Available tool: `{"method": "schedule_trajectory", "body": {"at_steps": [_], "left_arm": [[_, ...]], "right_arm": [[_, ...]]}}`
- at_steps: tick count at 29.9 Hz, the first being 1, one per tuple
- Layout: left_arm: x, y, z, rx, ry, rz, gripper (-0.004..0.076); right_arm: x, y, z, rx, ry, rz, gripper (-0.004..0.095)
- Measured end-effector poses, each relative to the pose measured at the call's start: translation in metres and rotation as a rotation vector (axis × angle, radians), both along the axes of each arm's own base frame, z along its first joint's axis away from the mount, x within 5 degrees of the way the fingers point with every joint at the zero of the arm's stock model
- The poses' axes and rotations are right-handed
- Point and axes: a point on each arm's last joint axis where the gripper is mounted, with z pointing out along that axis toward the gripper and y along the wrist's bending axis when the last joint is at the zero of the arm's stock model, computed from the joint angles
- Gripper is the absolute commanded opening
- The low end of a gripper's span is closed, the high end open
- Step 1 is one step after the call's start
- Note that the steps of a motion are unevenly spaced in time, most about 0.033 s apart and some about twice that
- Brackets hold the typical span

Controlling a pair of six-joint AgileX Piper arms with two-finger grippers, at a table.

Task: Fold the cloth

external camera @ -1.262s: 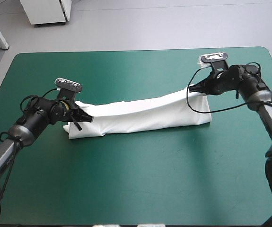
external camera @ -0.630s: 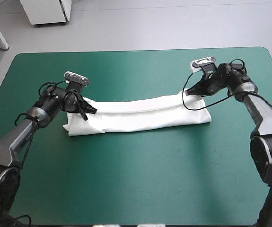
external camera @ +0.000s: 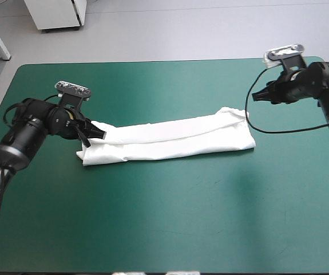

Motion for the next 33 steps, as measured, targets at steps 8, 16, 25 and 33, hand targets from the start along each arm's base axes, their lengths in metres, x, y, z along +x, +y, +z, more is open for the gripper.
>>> {"method": "schedule_trajectory", "body": {"at_steps": [8,16,25,33], "left_arm": [[-0.023,-0.052,0.021,-0.281,-0.065,-0.308,-0.0006],[-0.002,-0.117,-0.008,-0.329,-0.024,-0.475,-0.0007],[0.056,-0.156,-0.068,-0.297,0.098,-0.468,-0.0009],[0.081,-0.169,-0.118,-0.262,0.185,-0.453,-0.0009]], "right_arm": [[-0.047,-0.018,0.013,0.03,-0.009,-0.096,0.0391],[-0.056,-0.017,-0.001,0.068,0.08,-0.127,0.0391],[-0.036,-0.016,-0.022,0.089,0.145,-0.133,0.0391],[-0.008,-0.014,-0.056,0.122,0.231,-0.119,0.0391]]}}
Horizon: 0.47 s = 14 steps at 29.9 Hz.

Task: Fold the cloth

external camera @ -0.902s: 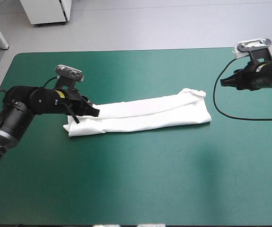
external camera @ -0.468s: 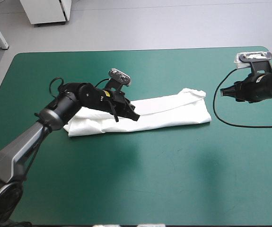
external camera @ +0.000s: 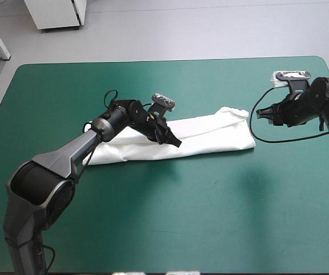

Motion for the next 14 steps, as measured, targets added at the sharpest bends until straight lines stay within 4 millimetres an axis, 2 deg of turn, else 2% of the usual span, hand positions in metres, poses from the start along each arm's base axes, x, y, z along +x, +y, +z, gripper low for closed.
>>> {"method": "schedule_trajectory", "body": {"at_steps": [4,9,14], "left_arm": [[0.006,-0.003,-0.02,0.018,0.029,0.005,-0.0009],[0.008,-0.004,-0.021,0.016,0.025,0.005,-0.0009],[0.007,-0.004,-0.021,0.018,0.025,0.004,-0.0009]], "right_arm": [[0.008,0.003,-0.011,0.041,0.018,0.01,0.0391],[0.018,0.005,-0.023,0.108,0.041,0.026,0.0392],[0.027,-0.006,-0.038,0.209,0.079,0.01,0.0397]]}}
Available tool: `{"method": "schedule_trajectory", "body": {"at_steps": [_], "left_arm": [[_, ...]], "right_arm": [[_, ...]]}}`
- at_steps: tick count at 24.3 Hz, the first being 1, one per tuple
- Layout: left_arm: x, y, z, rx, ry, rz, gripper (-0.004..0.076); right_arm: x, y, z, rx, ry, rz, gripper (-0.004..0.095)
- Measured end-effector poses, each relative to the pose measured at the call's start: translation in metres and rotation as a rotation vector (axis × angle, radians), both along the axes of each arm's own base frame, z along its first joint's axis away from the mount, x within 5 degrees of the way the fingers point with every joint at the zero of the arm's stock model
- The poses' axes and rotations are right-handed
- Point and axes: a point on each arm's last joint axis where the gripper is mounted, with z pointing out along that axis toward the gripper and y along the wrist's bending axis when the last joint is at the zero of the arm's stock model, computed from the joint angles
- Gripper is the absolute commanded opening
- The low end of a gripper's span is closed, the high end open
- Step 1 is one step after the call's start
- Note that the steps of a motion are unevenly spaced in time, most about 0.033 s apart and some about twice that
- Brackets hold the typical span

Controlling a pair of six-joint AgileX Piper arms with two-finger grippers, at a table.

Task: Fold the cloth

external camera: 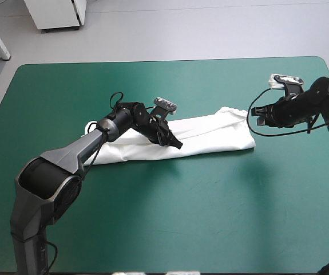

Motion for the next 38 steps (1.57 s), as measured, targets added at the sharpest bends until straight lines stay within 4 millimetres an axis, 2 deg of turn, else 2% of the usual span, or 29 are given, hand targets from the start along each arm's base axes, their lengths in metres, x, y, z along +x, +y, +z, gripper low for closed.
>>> {"method": "schedule_trajectory", "body": {"at_steps": [6,9,15,16,22,26,30,33,36,38], "left_arm": [[-0.001,0.0,0.0,0.005,0.012,-0.006,-0.0009],[-0.001,0.0,0.0,0.006,0.015,-0.008,-0.0009],[-0.001,0.0,0.0,0.011,0.013,-0.012,-0.0009],[-0.001,0.001,0.0,0.014,0.012,-0.014,-0.0009],[-0.001,0.001,-0.001,0.02,0.01,-0.017,-0.0009],[-0.001,0.001,-0.001,0.021,0.01,-0.018,-0.0009],[-0.001,0.001,-0.001,0.026,0.012,-0.021,-0.0009],[-0.002,0.002,-0.001,0.029,0.013,-0.024,-0.0009],[-0.002,0.002,-0.001,0.032,0.014,-0.026,-0.0009],[-0.002,0.002,0.0,0.032,0.013,-0.026,-0.0009]], "right_arm": [[0.018,-0.001,-0.046,0.064,0.136,0.035,0.0493],[0.027,-0.001,-0.064,0.073,0.188,0.045,0.0495],[0.054,0.002,-0.082,0.152,0.209,0.05,0.0494],[0.056,0.002,-0.088,0.162,0.225,0.049,0.0494],[0.061,0.005,-0.094,0.204,0.232,0.05,0.0494],[0.064,0.019,-0.098,0.209,0.23,0.087,0.0488],[0.066,0.035,-0.101,0.218,0.233,0.119,0.0382],[0.067,0.038,-0.104,0.225,0.238,0.122,0.0216],[0.068,0.039,-0.107,0.231,0.243,0.12,-0.0004],[0.068,0.039,-0.109,0.231,0.247,0.121,-0.0013]]}}
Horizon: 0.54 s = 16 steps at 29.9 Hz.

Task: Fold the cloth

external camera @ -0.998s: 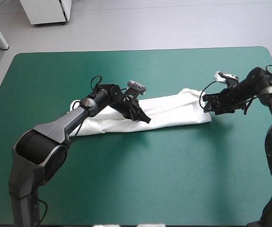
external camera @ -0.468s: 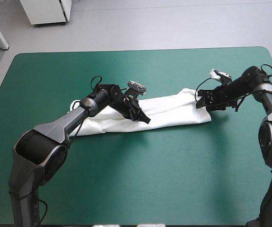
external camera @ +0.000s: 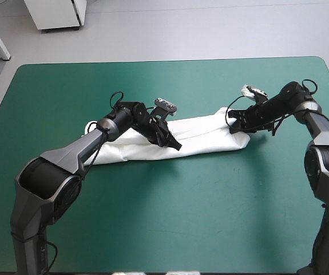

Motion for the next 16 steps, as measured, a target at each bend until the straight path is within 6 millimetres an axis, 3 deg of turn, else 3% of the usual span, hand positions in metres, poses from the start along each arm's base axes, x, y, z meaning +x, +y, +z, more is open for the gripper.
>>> {"method": "schedule_trajectory", "body": {"at_steps": [10,16], "left_arm": [[0.0,0.0,0.0,0.004,0.002,-0.004,-0.0009],[0.0,0.0,0.0,0.002,0.008,0.008,-0.0009]], "right_arm": [[0.005,0.005,0.013,-0.01,-0.015,0.058,-0.0013],[0.001,0.008,0.063,-0.015,-0.124,0.088,-0.0013]]}}
